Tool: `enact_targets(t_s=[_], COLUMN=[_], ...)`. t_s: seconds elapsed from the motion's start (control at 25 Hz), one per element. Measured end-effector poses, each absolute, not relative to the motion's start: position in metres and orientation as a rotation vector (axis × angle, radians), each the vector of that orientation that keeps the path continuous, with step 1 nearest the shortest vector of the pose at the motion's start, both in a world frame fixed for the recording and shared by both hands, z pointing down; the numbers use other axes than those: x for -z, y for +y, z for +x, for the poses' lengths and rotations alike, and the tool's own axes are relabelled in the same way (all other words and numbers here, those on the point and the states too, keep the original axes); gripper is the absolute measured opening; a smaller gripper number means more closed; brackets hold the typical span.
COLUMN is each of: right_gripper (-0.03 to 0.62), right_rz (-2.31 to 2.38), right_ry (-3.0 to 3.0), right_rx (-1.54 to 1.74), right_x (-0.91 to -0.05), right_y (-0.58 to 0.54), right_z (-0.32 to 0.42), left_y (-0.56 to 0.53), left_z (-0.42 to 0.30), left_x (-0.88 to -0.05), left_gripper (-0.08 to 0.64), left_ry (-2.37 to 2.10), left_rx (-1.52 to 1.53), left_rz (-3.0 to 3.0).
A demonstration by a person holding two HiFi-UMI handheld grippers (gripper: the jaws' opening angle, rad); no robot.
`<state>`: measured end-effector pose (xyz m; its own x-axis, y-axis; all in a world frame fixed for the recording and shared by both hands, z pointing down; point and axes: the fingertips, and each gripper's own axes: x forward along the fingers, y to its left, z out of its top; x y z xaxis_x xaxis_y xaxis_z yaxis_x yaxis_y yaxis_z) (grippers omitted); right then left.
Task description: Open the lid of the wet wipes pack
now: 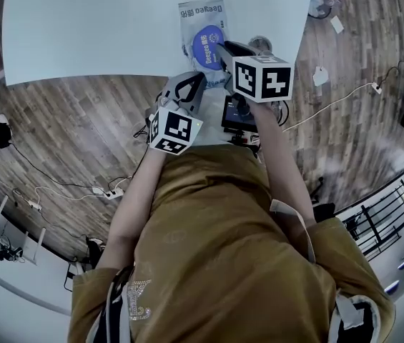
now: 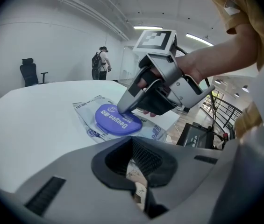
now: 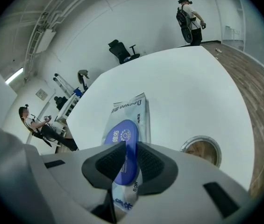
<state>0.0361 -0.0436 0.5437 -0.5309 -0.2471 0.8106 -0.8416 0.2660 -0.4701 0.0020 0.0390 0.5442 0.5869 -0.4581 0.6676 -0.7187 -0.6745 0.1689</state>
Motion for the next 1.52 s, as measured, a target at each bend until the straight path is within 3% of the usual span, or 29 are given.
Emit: enact_targets(t_s=[1.52], right_gripper=[0.051], right_rz=[0.987], right_ry=[-1.89], right_rx=[-1.378], right_x=[-0.536], right_y=[-0.045], right_z=[0.046], left_y=[0.039], left_z=[0.01], left_x=[-0.553], left_gripper=[0.006], left_ry=[-0.771], left_rx=[-0.984], left_rz=[2.31])
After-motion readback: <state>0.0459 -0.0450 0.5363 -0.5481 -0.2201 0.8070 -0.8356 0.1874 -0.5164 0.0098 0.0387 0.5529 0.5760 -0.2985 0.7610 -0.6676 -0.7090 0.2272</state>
